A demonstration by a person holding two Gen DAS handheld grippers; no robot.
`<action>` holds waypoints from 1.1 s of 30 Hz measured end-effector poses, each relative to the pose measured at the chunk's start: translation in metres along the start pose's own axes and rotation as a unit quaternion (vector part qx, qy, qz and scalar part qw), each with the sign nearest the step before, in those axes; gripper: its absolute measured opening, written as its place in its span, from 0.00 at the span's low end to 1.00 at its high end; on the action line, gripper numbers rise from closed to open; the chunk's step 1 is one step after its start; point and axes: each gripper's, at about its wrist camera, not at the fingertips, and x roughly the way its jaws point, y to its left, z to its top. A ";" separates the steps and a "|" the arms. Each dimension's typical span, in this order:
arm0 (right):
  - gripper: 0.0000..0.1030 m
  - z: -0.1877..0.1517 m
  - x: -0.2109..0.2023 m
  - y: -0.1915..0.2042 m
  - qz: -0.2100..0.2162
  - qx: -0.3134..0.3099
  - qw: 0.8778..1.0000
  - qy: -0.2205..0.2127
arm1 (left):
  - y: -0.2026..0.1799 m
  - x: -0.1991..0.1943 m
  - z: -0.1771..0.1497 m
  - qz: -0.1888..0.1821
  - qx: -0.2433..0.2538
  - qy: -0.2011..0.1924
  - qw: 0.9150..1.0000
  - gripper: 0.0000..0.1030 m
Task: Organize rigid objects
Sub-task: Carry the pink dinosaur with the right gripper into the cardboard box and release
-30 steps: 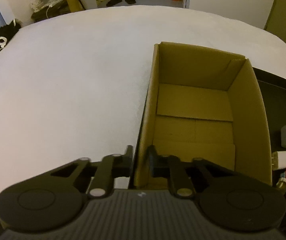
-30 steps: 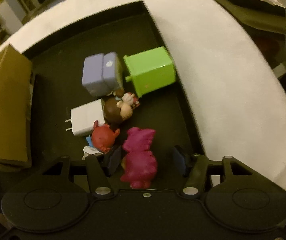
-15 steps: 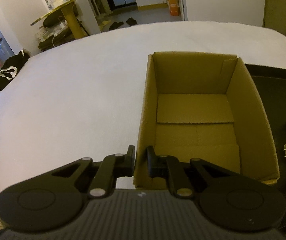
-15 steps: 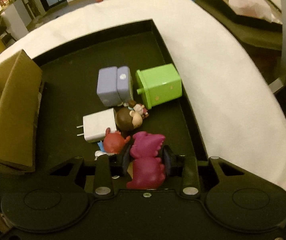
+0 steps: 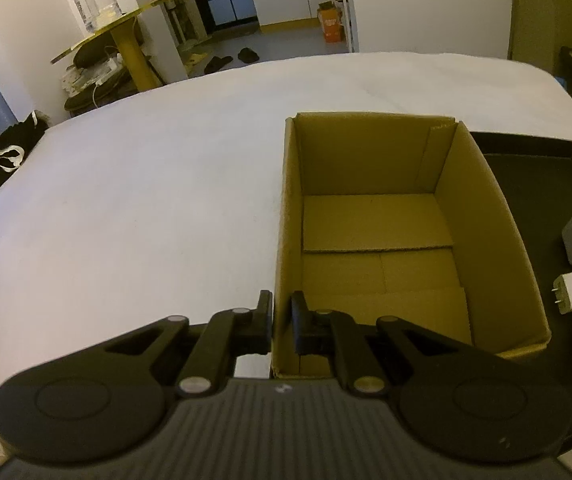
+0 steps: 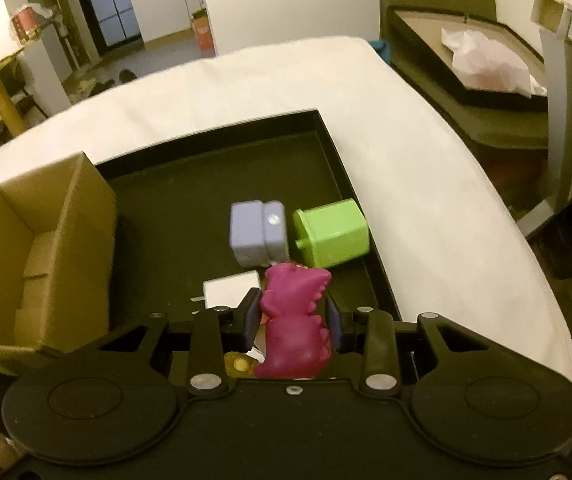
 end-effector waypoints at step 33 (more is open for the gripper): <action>0.33 0.018 -0.023 0.108 0.136 -0.138 0.977 -0.087 | 0.017 0.001 -0.005 -0.035 -0.034 -0.024 0.999 0.07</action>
